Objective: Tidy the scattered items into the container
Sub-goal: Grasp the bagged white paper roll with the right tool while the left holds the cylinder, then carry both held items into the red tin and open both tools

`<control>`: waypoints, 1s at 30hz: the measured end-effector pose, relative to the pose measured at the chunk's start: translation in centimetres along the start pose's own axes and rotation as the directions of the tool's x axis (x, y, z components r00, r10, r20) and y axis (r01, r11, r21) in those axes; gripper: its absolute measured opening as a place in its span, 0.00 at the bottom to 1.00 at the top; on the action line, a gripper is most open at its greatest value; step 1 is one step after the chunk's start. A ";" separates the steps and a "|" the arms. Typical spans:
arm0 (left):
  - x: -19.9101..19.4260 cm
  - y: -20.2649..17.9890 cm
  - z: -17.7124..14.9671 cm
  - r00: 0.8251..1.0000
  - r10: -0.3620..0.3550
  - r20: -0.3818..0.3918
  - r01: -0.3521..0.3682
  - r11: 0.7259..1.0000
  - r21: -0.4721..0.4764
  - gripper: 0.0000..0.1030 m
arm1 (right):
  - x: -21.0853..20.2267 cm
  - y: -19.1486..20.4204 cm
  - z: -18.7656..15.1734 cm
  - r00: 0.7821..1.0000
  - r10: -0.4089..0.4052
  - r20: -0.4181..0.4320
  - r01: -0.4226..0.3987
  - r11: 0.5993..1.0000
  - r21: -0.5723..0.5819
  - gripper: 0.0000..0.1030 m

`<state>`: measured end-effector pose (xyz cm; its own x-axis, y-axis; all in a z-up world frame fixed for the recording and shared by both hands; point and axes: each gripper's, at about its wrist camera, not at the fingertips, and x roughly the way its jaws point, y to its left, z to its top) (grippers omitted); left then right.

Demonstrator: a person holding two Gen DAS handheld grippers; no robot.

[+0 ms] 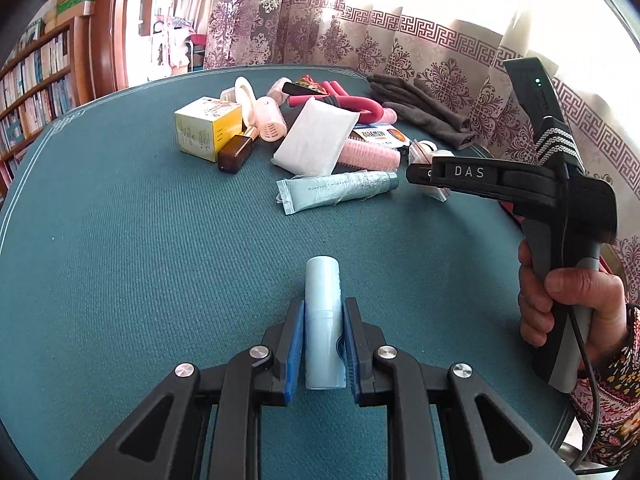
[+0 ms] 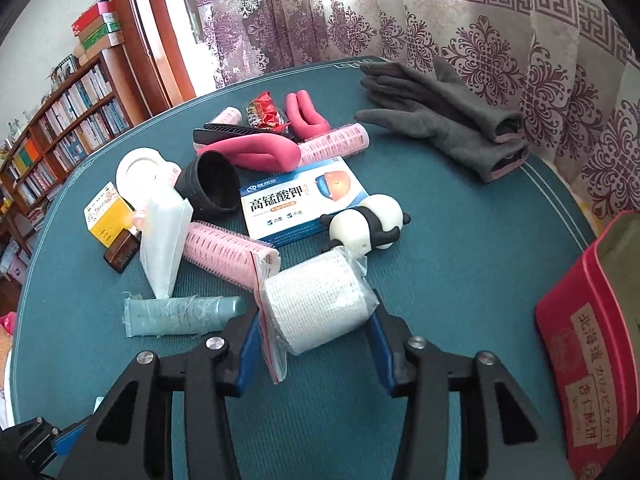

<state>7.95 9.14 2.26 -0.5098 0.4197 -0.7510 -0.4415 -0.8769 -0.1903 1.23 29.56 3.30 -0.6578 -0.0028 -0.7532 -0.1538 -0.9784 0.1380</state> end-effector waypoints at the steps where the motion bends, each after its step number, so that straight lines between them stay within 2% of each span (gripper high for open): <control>1: -0.1 -0.2 0.0 1.000 0.000 0.003 0.000 1.000 0.005 0.20 | -0.6 0.0 -0.2 1.000 0.001 0.013 -0.001 1.000 0.000 0.49; 9: -0.9 -1.5 0.6 1.000 -0.019 0.012 0.019 1.000 0.021 0.20 | -5.8 -1.8 -1.1 0.995 0.032 0.089 -0.037 0.998 0.053 0.49; 14: -1.4 -3.1 1.1 0.999 -0.035 0.017 0.034 0.998 0.043 0.20 | -9.2 -3.5 -1.5 0.990 0.018 0.143 -0.029 0.996 0.079 0.49; 23: -2.1 -7.6 3.5 0.994 -0.097 0.042 0.091 0.988 0.126 0.20 | -13.9 -9.0 -2.9 0.973 -0.092 0.210 0.058 0.985 0.165 0.49; 30: -2.2 -13.7 6.1 0.981 -0.186 0.053 0.170 0.960 0.222 0.20 | -17.1 -14.6 -4.6 0.956 -0.196 0.221 0.140 0.959 0.246 0.49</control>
<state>10.62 21.65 10.37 -0.4571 0.5872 -0.6680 -0.6748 -0.7183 -0.1697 18.08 42.98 11.21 -0.7610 0.2345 -0.6049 -0.4210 -0.8879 0.1855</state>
